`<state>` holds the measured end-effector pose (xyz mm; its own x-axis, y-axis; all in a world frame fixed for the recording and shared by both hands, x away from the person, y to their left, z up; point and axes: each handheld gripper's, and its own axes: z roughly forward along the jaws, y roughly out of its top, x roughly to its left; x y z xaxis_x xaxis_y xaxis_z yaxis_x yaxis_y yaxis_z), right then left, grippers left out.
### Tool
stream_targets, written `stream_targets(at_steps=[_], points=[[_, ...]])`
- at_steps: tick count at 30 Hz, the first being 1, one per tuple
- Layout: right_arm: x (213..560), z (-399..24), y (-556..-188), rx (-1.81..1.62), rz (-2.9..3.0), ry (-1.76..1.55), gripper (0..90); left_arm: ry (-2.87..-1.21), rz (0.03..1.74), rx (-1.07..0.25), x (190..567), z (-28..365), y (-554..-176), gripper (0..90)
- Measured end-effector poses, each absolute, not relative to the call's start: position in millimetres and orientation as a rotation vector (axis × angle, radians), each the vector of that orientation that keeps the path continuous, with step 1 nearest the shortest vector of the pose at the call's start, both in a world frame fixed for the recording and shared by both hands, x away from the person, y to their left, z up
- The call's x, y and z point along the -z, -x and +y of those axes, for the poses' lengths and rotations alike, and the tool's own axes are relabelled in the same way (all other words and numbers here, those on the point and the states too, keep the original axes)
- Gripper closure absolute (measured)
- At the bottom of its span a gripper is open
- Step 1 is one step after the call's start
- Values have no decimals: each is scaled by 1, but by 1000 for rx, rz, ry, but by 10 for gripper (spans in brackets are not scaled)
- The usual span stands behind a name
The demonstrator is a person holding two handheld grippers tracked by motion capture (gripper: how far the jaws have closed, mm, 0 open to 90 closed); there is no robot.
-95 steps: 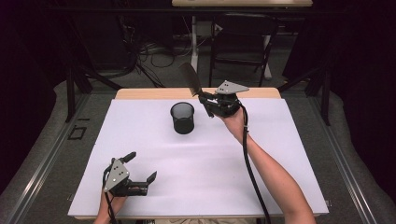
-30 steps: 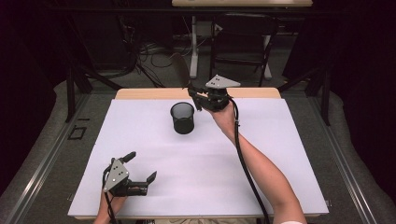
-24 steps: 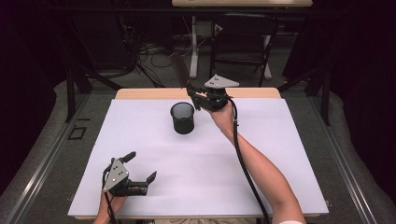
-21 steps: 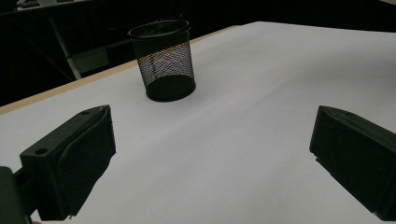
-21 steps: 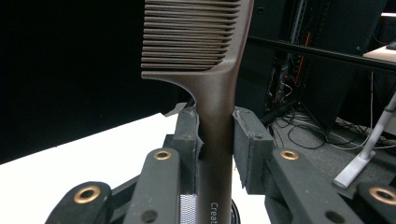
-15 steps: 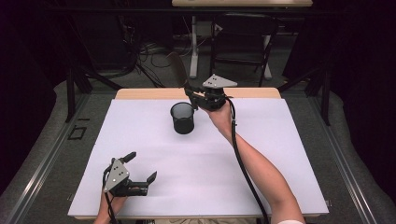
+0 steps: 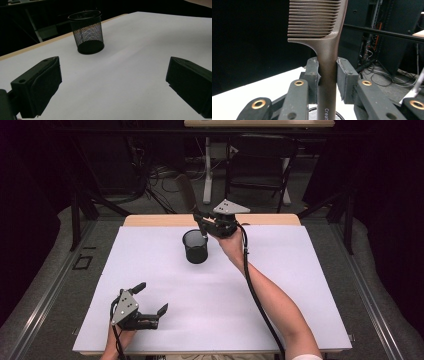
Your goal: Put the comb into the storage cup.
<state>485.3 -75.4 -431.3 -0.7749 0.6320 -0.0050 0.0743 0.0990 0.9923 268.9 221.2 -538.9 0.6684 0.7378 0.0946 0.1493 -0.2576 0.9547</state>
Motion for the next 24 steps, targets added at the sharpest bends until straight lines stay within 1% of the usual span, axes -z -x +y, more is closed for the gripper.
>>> stream_targets(at_steps=[24], points=[[443, -61, -492, -1732, 1954, -691, 729, -1766, 712, -662, 538, 223, -269, 2]])
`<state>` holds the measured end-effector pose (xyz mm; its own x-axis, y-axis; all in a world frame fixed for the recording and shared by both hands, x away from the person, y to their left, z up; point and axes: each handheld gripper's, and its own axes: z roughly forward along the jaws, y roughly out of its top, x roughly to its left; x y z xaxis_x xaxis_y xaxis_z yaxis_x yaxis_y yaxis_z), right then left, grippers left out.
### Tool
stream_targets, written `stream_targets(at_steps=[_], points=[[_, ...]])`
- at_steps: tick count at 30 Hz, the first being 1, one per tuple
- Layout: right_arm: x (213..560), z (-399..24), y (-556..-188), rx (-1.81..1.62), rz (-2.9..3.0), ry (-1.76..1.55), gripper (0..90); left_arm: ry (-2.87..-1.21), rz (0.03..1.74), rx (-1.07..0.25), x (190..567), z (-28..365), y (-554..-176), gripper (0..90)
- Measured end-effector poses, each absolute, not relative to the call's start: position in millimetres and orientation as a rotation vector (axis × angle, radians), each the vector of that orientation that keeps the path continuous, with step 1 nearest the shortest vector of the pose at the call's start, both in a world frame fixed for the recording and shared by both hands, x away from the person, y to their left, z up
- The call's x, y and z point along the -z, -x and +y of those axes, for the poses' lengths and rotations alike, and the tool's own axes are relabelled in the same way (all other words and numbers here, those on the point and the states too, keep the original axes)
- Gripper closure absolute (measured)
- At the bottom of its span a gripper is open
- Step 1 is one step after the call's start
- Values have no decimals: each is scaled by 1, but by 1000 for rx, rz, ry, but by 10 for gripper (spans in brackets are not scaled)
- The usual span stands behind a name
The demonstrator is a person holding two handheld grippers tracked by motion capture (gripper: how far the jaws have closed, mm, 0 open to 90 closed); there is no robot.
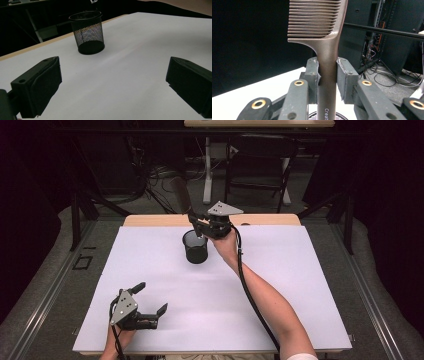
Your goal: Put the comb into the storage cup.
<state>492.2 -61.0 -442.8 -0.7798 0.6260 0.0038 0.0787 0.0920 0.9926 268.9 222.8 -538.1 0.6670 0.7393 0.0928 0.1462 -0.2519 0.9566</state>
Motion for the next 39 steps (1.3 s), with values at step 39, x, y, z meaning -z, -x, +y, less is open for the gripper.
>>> stream_targets(at_steps=[39], points=[[464, -47, -501, -1688, 2010, -694, 729, -1767, 709, -664, 538, 223, -269, 2]])
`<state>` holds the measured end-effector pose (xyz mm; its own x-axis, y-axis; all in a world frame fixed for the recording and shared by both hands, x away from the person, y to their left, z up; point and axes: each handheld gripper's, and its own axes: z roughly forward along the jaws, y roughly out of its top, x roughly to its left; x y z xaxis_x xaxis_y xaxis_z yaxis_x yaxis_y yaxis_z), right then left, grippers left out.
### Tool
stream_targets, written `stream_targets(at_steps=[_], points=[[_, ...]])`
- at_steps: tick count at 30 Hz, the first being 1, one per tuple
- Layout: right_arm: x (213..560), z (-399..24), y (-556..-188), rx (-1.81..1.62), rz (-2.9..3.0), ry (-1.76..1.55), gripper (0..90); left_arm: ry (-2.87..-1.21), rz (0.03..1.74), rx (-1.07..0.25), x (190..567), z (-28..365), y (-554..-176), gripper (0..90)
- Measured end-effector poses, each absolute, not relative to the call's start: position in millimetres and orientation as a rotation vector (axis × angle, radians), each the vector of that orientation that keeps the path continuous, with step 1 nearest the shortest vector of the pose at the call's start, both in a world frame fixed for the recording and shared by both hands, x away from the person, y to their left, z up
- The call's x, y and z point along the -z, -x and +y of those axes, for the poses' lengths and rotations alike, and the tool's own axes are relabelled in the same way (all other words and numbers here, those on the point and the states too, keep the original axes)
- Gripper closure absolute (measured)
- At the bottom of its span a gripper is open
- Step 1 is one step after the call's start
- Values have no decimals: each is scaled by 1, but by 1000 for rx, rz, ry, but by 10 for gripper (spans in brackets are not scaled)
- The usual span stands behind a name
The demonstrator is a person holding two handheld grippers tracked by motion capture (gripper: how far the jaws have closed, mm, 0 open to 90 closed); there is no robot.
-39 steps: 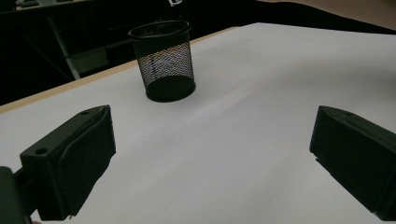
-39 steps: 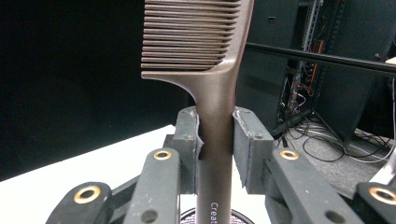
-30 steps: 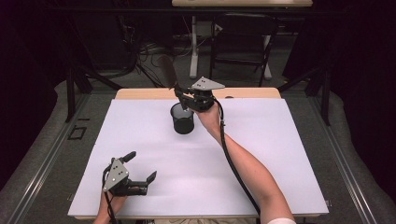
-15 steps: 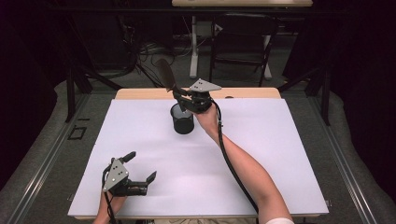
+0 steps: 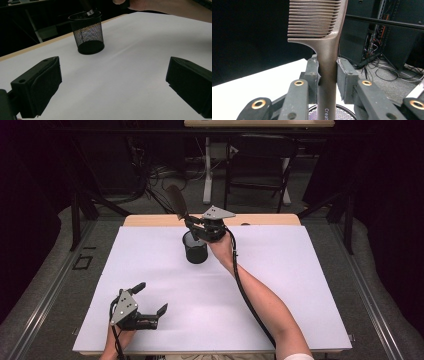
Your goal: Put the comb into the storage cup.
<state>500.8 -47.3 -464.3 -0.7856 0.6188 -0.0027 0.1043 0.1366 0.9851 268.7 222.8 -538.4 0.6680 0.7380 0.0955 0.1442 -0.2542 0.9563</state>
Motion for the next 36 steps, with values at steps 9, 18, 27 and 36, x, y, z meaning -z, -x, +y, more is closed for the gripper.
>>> stream_targets(at_steps=[9, 18, 27, 36], points=[[467, -46, -502, -1669, 2021, -700, 729, -1771, 707, -663, 538, 223, -268, 2], [473, -44, -502, -1652, 2038, -699, 729, -1770, 706, -664, 538, 223, -268, 2], [477, -45, -503, -1642, 2053, -709, 729, -1770, 707, -665, 538, 223, -268, 2], [483, -45, -504, -1634, 2063, -709, 729, -1766, 710, -663, 538, 223, -268, 2]])
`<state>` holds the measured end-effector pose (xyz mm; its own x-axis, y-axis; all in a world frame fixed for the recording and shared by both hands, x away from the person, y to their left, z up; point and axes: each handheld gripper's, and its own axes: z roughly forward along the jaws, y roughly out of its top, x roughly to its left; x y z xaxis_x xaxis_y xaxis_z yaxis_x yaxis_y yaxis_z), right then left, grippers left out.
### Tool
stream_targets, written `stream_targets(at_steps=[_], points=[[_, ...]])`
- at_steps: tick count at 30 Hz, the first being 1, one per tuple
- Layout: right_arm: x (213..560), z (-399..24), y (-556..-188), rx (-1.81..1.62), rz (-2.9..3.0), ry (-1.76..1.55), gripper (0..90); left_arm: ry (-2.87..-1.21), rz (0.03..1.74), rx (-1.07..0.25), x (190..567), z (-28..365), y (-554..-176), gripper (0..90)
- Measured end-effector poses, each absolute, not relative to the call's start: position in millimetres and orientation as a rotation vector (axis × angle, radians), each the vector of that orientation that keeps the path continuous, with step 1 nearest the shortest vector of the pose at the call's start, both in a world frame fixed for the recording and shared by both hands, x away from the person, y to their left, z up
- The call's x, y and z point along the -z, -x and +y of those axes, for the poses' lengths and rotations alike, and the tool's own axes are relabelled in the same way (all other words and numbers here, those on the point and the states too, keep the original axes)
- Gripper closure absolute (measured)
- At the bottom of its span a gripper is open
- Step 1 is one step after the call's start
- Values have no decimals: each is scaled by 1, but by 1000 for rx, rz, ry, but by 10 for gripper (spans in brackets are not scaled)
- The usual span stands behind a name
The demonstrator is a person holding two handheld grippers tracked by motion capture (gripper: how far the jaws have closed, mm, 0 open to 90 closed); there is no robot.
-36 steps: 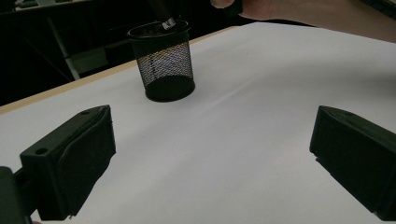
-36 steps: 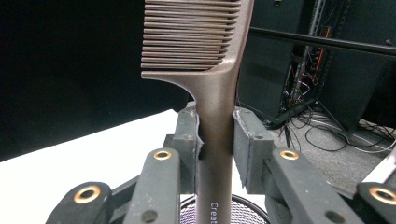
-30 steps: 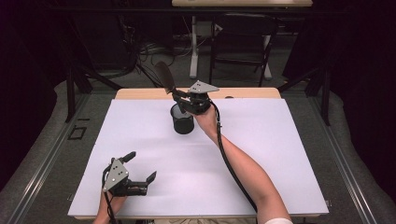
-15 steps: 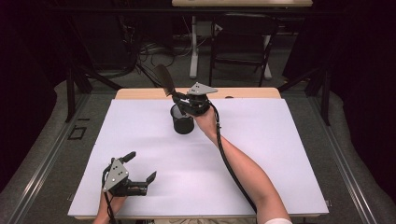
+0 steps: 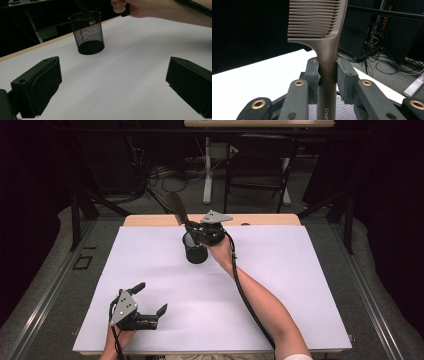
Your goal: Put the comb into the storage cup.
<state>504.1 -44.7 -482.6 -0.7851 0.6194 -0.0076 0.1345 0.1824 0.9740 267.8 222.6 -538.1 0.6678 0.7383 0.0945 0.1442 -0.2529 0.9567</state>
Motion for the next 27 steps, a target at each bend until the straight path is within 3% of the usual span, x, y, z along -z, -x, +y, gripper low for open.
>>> stream_targets(at_steps=[27], points=[[494, -44, -505, -1594, 2098, -723, 728, -1770, 707, -665, 538, 223, -268, 2]])
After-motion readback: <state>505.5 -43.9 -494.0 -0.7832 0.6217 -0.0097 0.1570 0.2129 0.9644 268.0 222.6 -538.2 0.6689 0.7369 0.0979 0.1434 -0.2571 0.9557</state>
